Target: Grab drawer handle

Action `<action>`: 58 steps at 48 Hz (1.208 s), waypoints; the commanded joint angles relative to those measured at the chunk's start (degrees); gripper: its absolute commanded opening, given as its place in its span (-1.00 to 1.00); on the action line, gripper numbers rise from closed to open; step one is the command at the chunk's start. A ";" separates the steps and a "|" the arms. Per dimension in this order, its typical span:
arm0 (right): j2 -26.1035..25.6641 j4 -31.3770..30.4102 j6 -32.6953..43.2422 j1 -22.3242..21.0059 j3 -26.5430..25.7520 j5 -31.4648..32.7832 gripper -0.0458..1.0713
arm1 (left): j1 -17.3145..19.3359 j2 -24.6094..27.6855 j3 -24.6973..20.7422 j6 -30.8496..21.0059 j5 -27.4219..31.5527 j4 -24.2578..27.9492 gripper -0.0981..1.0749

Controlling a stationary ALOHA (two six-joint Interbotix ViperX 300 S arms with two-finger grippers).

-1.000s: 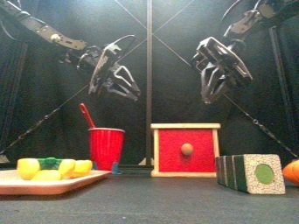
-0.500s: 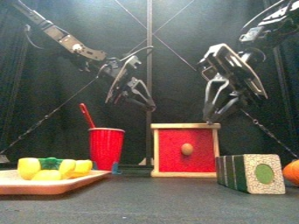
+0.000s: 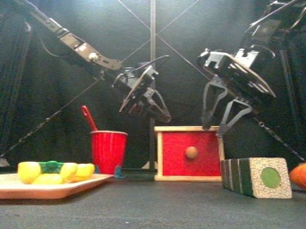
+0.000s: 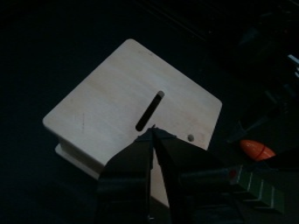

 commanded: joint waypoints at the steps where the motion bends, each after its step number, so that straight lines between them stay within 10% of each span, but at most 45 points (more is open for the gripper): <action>1: 0.26 -0.35 0.18 -0.09 -1.85 -0.79 0.55 | 0.18 0.35 -2.02 0.00 -0.09 0.26 0.01; 58: 15.38 -0.53 0.26 -4.22 -13.97 13.89 0.55 | 0.62 4.66 -1.93 -0.18 1.32 -2.64 0.01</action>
